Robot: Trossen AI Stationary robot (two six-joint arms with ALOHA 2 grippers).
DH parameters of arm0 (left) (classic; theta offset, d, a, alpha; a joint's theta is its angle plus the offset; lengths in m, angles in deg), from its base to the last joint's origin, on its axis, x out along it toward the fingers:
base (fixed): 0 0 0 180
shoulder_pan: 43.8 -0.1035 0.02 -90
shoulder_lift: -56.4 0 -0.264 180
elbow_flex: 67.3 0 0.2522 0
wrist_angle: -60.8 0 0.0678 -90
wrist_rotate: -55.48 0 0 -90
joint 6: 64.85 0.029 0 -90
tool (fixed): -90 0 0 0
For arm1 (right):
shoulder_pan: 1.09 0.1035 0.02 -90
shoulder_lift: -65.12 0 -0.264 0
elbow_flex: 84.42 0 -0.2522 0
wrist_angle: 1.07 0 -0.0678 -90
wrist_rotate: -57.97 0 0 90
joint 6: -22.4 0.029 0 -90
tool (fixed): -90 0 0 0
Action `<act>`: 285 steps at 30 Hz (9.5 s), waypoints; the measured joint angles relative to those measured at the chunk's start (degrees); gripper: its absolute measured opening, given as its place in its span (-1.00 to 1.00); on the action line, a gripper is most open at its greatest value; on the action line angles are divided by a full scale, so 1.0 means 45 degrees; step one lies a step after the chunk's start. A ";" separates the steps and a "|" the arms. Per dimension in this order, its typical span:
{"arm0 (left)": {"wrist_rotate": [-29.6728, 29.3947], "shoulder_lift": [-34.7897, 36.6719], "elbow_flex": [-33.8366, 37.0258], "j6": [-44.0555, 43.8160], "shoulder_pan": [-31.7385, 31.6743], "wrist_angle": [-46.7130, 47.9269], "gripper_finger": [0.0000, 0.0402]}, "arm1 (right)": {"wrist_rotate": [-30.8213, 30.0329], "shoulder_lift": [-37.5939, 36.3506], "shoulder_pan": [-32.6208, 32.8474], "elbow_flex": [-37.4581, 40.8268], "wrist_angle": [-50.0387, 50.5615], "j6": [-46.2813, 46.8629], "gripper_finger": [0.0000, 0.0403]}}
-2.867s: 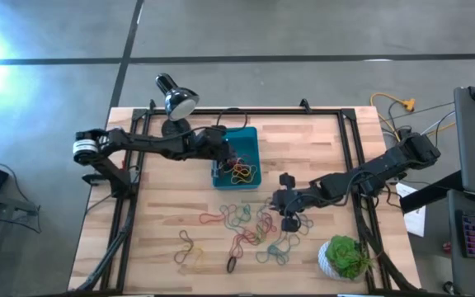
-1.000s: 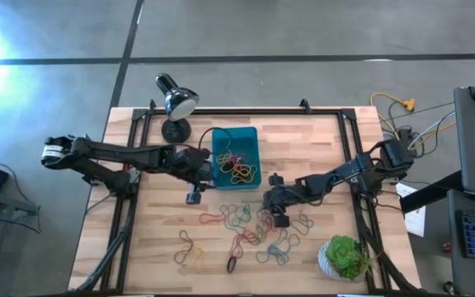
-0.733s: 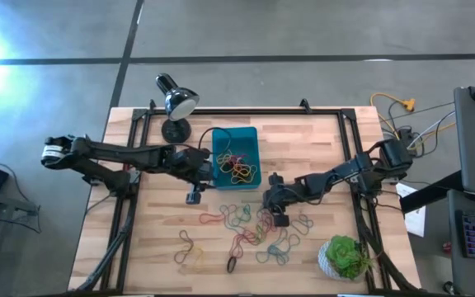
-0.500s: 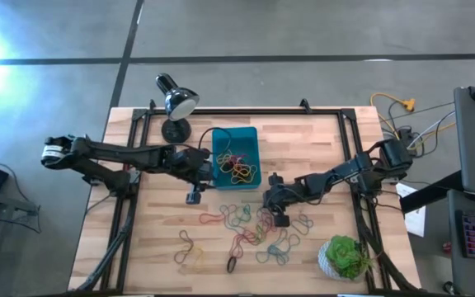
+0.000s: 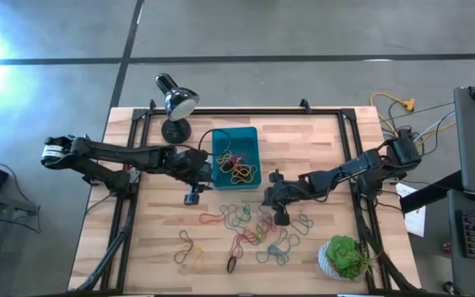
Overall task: Pick and place rubber bands into bin
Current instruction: Put the blue rubber band into the blue bin, then put the red rubber band into the blue bin
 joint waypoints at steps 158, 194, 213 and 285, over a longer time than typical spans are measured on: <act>-0.3407 -0.5634 0.2448 -0.5112 0.3567 -0.8226 -0.99 | 0.1535 0.0272 0.1457 -0.5591 0.5641 0.0435 -0.29; -0.5478 0.0736 0.2288 -0.0200 0.2169 -0.7584 -1.00 | 0.1185 0.0326 0.1462 -0.3749 0.3828 0.1882 -0.53; -0.4131 -0.2849 0.0342 0.1362 -0.1357 -0.7899 -1.00 | 0.1185 0.0321 0.1462 -0.3209 0.3089 0.1979 -0.55; -0.2751 -0.1477 -0.0884 -0.1649 0.1594 -0.1635 -0.31 | -0.0481 0.1001 0.1185 -0.0942 0.1818 0.1407 -0.37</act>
